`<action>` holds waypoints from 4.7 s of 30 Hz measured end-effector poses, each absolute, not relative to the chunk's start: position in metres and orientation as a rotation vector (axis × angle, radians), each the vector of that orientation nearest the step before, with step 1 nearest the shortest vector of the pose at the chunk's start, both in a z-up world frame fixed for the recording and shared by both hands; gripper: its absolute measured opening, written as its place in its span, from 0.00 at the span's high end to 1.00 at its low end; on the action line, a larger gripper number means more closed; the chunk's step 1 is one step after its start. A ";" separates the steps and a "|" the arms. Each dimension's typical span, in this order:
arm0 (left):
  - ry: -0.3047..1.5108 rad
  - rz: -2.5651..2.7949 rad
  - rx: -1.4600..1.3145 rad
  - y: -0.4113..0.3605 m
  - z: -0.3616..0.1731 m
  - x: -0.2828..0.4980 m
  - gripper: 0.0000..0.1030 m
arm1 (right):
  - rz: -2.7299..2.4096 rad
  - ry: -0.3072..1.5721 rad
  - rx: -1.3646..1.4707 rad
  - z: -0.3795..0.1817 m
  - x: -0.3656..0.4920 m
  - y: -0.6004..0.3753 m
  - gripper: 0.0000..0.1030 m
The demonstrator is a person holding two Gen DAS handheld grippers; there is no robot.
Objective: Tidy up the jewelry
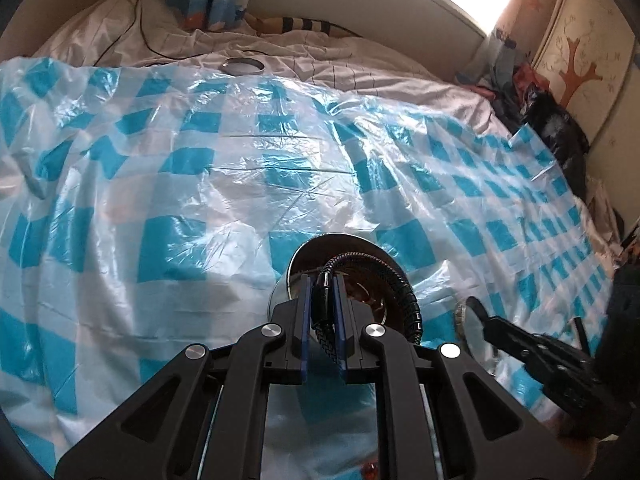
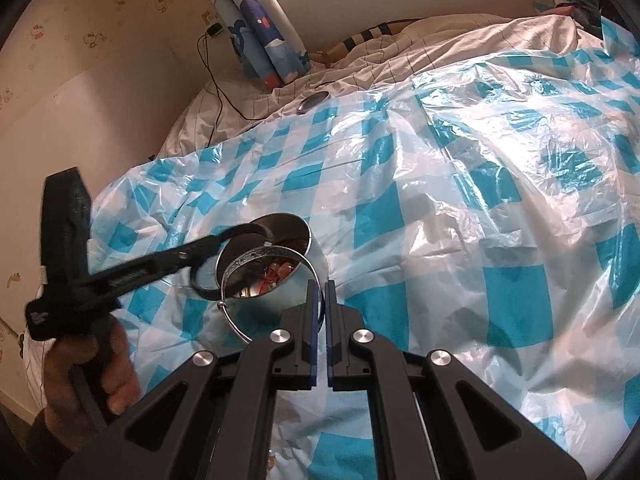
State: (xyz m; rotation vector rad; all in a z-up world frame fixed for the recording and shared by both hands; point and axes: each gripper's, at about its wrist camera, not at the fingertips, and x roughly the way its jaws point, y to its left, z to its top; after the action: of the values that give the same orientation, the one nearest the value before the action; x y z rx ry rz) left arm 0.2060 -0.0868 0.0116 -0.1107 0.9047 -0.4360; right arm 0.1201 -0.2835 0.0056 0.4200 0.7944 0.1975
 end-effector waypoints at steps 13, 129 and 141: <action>0.855 -0.369 -0.218 -0.051 0.029 0.206 0.79 | 0.219 0.844 0.234 0.002 0.180 -0.231 0.96; 1.078 -0.370 -0.171 0.003 -0.032 0.125 0.90 | 0.240 0.953 0.273 -0.024 0.074 -0.243 0.49; 1.093 -0.430 -0.163 -0.008 -0.038 0.129 0.90 | 0.250 0.984 0.248 -0.038 0.077 -0.235 0.90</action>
State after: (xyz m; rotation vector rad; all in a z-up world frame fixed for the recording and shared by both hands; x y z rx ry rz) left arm 0.1292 -0.0079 -0.0376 -0.1631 1.0930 -0.4300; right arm 0.0768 -0.2349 -0.0376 0.2477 0.9843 0.2501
